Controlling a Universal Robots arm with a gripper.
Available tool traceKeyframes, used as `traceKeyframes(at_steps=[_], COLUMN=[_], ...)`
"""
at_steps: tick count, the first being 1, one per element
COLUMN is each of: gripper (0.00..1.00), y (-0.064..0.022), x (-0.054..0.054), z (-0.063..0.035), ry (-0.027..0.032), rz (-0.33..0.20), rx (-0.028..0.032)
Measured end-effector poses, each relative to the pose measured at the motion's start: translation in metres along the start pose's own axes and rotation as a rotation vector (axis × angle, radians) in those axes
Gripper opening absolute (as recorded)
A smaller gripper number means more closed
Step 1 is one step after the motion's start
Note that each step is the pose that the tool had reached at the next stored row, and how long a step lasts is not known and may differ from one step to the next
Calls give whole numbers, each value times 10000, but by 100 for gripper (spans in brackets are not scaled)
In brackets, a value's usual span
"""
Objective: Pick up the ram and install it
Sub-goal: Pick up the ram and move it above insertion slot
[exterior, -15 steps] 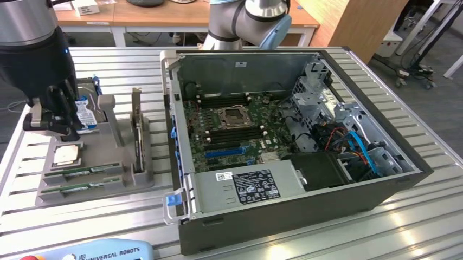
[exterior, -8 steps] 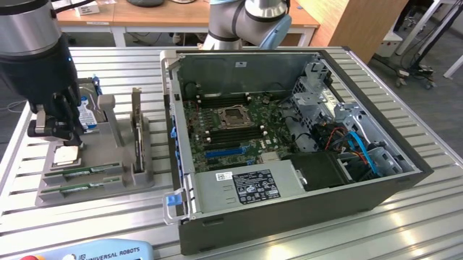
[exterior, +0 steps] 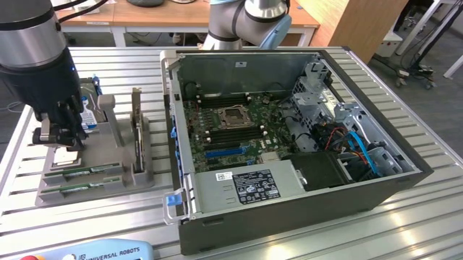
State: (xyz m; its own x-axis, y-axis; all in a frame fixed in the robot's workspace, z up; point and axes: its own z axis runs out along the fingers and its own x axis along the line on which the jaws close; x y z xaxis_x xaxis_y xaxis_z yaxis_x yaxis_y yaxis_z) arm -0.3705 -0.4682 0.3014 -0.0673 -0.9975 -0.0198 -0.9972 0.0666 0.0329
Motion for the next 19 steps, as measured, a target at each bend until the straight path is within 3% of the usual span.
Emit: traceKeyframes(at_steps=[8, 19], gripper=[30, 30], y=[-4, -6], x=[7, 13], z=[120, 134], ry=[0, -1], rz=[0, -2], rx=[0, 2])
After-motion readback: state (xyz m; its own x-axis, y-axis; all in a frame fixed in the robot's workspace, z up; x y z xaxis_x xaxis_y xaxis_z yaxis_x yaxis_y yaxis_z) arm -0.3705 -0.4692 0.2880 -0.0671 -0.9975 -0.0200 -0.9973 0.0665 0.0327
